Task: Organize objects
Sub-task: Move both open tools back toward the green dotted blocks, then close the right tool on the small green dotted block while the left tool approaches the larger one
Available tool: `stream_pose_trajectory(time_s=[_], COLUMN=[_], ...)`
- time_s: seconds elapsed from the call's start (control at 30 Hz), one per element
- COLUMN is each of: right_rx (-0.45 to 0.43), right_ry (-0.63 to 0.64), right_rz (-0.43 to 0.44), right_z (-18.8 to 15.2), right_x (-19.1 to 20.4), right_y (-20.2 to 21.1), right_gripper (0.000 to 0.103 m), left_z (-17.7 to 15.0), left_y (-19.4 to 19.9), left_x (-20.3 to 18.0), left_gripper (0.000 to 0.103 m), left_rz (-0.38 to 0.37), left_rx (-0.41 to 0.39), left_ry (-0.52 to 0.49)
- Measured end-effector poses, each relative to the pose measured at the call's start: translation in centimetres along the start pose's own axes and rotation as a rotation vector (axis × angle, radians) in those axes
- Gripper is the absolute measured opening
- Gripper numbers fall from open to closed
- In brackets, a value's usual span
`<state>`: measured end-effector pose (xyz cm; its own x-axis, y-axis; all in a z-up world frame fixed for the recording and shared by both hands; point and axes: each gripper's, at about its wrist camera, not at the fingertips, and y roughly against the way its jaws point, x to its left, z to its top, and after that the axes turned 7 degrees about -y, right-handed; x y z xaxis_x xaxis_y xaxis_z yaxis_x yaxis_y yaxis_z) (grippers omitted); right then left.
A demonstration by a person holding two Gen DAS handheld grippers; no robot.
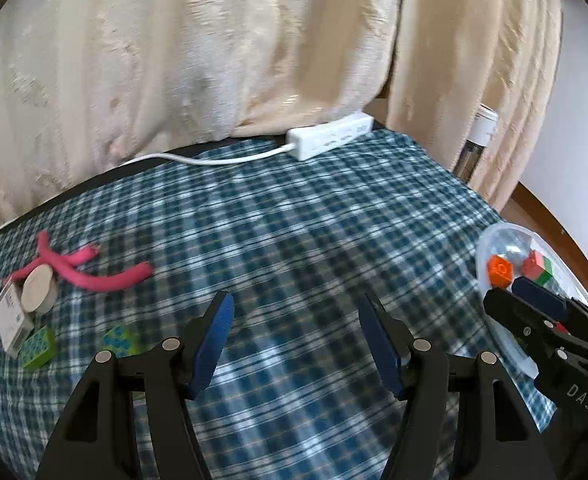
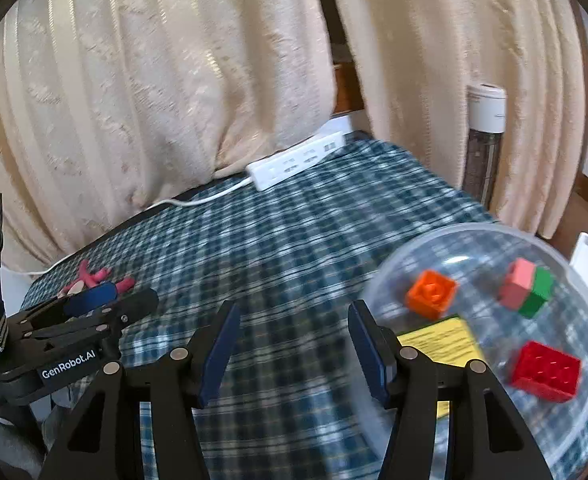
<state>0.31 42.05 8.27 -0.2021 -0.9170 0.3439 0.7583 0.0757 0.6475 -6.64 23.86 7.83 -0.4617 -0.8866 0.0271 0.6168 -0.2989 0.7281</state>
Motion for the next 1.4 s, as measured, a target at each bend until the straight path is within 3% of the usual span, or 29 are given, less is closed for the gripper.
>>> stream_pose_trajectory(time_s=[0.73,1.07,1.4], right_rx=[0.155,0.192,0.224], right_ry=[0.164,0.208,0.239], right_rz=[0.123,0.144,0.166], right_z=[-2.8,-3.6,-4.1], right_x=[11.5,14.1,15.7], right_y=[-5.3,-6.8,-8.0], right_gripper=[0.060,0.060,0.062], left_z=[-6.2,-8.2,-9.6], left_y=[2.0,1.9,0.6], left_x=[14.3,19.8,22.3], left_gripper=[0.067,0.068,0.069], left_rz=[0.169,0.228,0.240], left_rx=[0.046,0.068,0.096], left_ry=[0.255,0.363,0.428])
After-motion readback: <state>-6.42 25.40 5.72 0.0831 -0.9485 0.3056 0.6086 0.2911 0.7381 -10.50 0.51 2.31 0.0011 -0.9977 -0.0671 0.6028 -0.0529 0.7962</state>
